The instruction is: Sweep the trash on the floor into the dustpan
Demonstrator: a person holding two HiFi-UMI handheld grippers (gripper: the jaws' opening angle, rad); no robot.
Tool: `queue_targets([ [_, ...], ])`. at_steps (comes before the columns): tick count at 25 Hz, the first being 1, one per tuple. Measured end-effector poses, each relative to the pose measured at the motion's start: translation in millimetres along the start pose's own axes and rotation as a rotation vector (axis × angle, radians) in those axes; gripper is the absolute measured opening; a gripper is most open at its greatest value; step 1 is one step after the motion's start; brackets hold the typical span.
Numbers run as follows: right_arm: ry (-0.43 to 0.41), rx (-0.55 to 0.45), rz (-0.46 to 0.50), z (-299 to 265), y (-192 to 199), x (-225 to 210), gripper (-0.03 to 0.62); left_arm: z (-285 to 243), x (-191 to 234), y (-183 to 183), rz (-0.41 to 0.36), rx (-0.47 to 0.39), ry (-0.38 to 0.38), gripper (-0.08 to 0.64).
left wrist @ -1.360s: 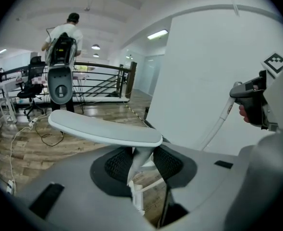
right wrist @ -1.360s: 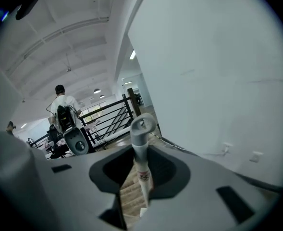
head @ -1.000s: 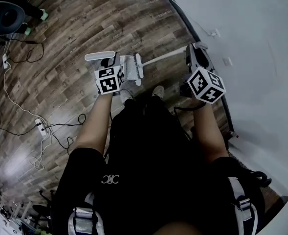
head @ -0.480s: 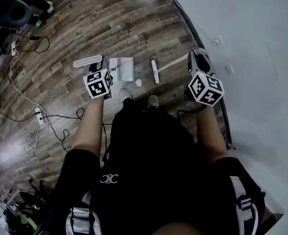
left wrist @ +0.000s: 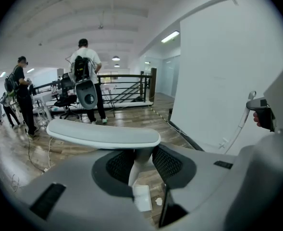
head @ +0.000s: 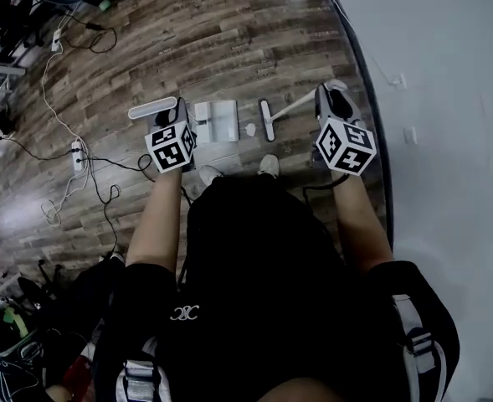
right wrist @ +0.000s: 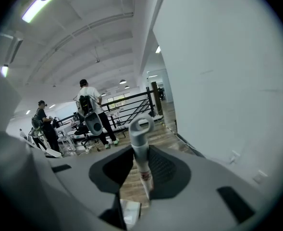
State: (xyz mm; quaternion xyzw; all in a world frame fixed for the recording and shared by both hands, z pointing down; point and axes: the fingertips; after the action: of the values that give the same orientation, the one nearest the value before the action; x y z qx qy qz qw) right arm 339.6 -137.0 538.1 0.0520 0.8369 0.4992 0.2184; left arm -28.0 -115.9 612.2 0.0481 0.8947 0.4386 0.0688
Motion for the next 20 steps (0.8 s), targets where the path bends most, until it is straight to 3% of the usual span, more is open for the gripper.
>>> queue_targets([
  [5, -0.098, 0.020, 0.023, -20.6, 8.1, 52.5, 0.107, 8.0, 19.9, 36.3, 0.062, 0.038, -0.039, 0.121],
  [13, -0.210, 0.076, -0.006, -53.2, 33.4, 164.6, 0.117, 27.9, 47.6, 86.0, 0.144, 0.062, -0.030, 0.123],
  [20, -0.201, 0.071, -0.032, -47.2, 34.2, 202.3, 0.114, 40.3, 76.9, 97.1, 0.185, 0.091, 0.000, 0.124],
])
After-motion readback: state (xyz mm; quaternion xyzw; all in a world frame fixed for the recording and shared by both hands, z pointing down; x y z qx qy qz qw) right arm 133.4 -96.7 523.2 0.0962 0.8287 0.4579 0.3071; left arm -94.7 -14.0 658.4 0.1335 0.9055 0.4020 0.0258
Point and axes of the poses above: the fingertips, and each gripper's own axes: z backward along the fingers, x to its left, y out of its underside, and after that the axes turned 11 degrees about -y, right-handed
